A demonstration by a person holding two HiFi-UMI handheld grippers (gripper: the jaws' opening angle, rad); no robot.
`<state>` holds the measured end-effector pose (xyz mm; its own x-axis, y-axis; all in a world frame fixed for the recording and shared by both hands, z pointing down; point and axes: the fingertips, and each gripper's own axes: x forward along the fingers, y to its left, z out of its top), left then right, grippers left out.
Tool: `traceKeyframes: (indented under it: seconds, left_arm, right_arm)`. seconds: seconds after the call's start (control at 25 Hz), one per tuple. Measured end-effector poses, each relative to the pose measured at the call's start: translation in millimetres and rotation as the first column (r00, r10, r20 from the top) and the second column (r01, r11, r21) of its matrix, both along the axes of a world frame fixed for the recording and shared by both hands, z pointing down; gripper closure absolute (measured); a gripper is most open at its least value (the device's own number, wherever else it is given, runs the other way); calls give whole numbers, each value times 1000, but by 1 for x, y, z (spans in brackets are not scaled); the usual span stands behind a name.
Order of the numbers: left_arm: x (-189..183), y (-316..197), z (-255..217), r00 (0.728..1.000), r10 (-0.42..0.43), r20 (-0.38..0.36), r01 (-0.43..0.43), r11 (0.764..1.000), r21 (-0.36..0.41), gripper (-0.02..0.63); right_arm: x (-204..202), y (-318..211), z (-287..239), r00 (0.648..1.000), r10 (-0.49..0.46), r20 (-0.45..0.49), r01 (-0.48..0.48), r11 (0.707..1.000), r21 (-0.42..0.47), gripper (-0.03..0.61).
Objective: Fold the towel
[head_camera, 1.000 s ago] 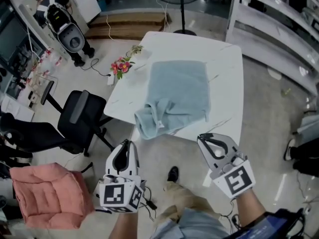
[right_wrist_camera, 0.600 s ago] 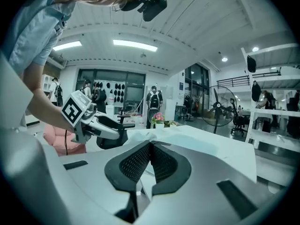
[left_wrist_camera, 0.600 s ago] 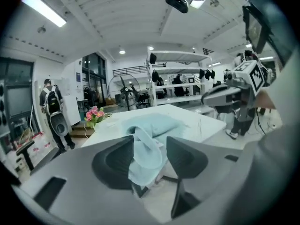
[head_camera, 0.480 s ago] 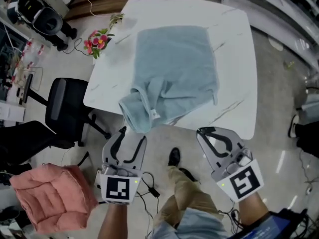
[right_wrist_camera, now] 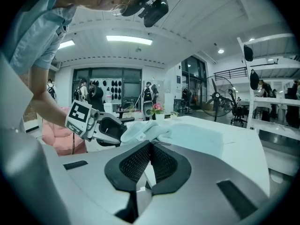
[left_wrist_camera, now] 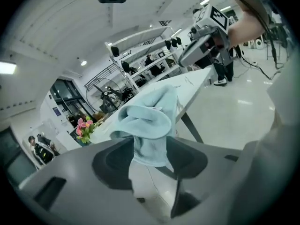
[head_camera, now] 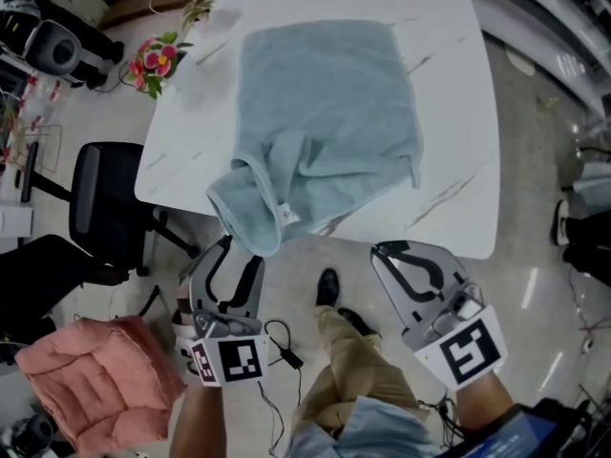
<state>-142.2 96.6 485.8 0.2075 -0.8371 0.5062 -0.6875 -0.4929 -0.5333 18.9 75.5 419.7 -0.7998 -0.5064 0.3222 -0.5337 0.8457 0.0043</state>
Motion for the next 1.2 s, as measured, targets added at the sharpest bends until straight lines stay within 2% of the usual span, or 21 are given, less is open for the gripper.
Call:
traceKeyframes:
  seconds: [0.16,0.32,0.44,0.72,0.88,0.92,1.12,1.2]
  left_arm:
    - [8,-7,9,993,71,93,-70,998,-5,396]
    - [14,-8,25,969,150,195,-145,989,-41,400]
    - [17,-10,23,950,181,255,-182,983,-21,417]
    - [14,-7,2,930,169,327,-197,979,55,402]
    - [25,-12,2,901,216,376,-258,964,64,400]
    - [30,-13,2,893,234,384,-279,958,67,411]
    - [44,-10,-1,877,305,371,-350,935,59,586]
    - [48,-8,-2,882,335,331,-362,932,22,594]
  right_arm:
    - [0,-3,4,1000,11,-3,-11,1000,-3,563]
    - [1,-6,4,1000,23,-3,-23,1000,-6,563]
    - [3,-7,6,999,31,-9,-31,999,-13,563]
    - [6,-8,6,999,34,-12,-34,999,-13,563]
    - [7,-11,3,1000,31,-4,-31,999,-6,563]
    - [7,-11,3,999,32,-2,-32,999,-5,563]
    - [12,-9,3,999,37,-5,-37,999,-9,563]
    - [12,-7,0,999,37,4,-37,999,-8,563]
